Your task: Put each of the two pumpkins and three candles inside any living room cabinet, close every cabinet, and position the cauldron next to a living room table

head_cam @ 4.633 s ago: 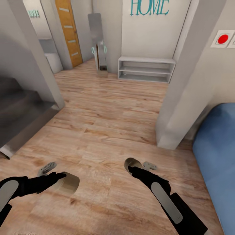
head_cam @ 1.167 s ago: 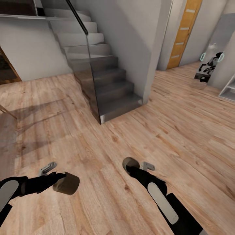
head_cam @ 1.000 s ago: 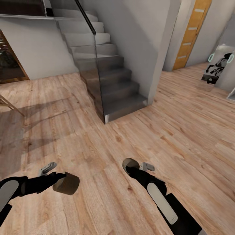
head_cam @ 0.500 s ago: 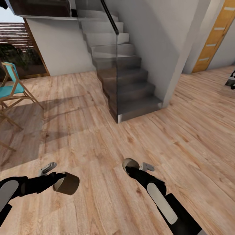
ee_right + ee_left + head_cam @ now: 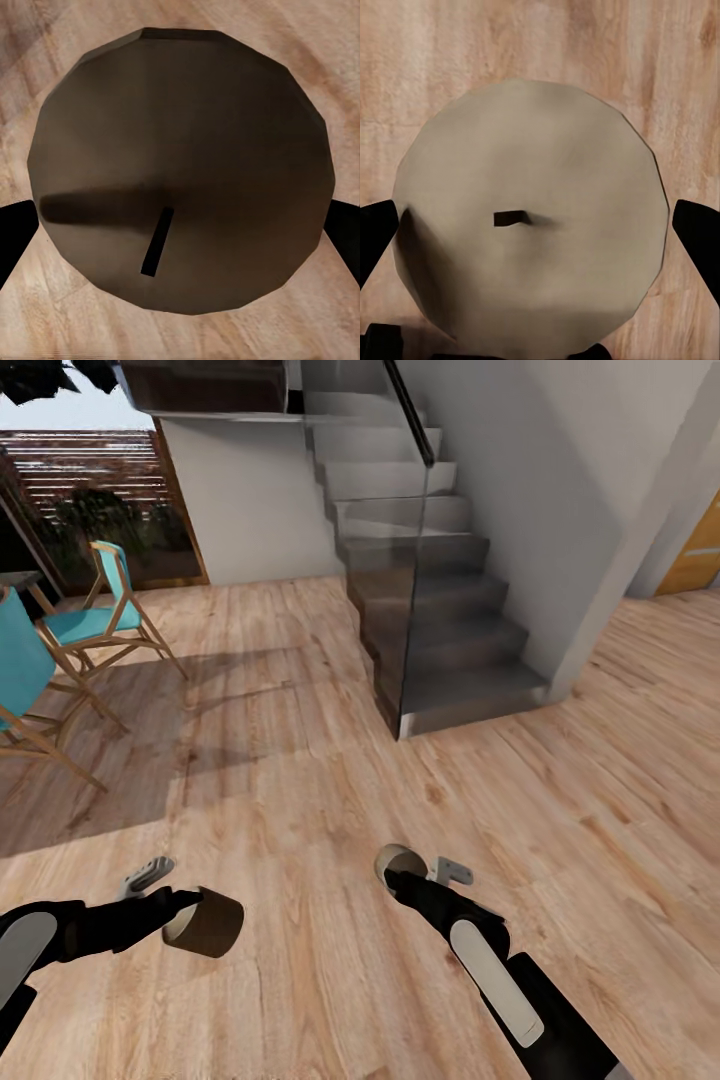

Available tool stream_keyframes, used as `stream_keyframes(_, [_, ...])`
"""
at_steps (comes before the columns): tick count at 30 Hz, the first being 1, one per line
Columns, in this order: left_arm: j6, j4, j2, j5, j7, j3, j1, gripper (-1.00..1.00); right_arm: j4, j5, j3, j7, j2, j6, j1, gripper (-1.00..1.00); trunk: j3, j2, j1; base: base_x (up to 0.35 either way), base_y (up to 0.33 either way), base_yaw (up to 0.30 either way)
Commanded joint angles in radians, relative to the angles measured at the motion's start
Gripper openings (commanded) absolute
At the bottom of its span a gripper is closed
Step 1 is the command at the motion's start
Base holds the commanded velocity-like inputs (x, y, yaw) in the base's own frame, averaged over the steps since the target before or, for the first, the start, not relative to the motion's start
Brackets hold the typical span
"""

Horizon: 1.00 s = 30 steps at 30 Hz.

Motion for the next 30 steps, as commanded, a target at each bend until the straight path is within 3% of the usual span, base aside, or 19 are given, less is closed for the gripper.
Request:
stream_keyframes(1, [0.001, -0.001, 0.000, 0.015, 0.010, 0.000, -0.001, -1.00, -0.002, -0.007, 0.002, -0.009, -0.001, 0.000, -0.001, -1.00, -0.001, 0.000, 0.000, 0.000, 0.000, 0.288])
stream_keyframes(8, [0.001, -0.001, 0.000, 0.015, 0.010, 0.000, -0.001, -1.00, -0.002, -0.007, 0.002, -0.009, -0.001, 0.000, -0.001, -1.00, -0.001, 0.000, 0.000, 0.000, 0.000, 0.288])
stream_keyframes(14, [0.001, -0.001, 0.000, 0.015, 0.010, 0.000, -0.001, -1.00, -0.001, -0.006, 0.002, -0.008, 0.017, 0.000, -0.001, -1.00, -0.001, 0.000, 0.000, 0.000, 0.000, 0.288])
stream_keyframes(30, [0.001, -0.001, -0.001, 0.015, 0.011, 0.000, -0.001, -1.00, 0.000, -0.006, 0.002, -0.008, 0.019, 0.000, -0.001, -1.00, -0.001, 0.000, 0.000, 0.000, 0.000, 0.288])
